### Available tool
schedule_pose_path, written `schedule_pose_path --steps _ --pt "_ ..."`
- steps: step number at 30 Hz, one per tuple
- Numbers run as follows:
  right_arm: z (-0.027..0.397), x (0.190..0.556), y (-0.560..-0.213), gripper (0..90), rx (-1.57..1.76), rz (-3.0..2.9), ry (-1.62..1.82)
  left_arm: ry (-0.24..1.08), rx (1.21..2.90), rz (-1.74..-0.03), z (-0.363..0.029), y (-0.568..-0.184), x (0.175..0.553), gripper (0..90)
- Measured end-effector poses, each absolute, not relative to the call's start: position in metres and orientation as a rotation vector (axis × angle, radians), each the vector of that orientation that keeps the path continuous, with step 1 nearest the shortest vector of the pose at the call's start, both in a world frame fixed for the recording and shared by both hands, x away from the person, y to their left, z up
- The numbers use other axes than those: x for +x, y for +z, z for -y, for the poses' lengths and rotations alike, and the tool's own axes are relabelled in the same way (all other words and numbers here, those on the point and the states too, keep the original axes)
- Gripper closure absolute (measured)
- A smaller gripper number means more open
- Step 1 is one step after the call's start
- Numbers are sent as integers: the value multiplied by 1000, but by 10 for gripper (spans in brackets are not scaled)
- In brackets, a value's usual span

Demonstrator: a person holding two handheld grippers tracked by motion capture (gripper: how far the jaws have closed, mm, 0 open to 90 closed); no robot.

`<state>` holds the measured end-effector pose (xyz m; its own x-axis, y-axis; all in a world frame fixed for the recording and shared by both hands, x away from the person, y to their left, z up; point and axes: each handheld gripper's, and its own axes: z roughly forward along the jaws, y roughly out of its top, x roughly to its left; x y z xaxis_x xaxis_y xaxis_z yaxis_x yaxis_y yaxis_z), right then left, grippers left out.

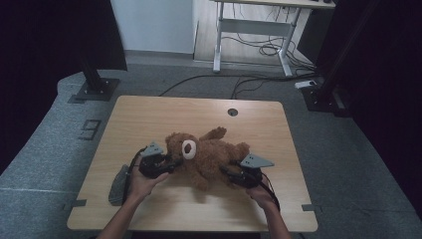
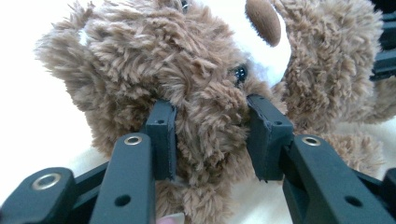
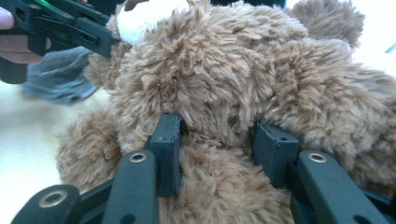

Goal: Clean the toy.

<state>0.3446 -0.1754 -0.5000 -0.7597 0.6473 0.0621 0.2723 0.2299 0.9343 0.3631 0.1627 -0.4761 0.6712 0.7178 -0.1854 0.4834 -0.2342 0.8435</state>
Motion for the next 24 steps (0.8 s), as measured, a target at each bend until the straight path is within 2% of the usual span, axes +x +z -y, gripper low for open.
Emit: schedule_pose_path --steps 9,10,12,13,17,24 --pt "184 394 -495 573 887 -2123 1535 257 1875 -981 -154 -476 400 588" --pt "184 398 -496 585 900 -2123 1529 252 1882 -979 -153 -477 401 593" --pt "185 402 -497 675 911 -2110 1540 231 1900 -962 -148 -483 403 606" --pt "184 404 -497 683 911 -2104 1577 249 1906 -966 -146 -484 404 602" --pt "172 402 -497 651 896 -2126 1504 242 1899 -996 -150 -486 408 588" --pt "175 400 -496 626 907 -2137 1496 249 1915 -1006 -154 -484 407 554"
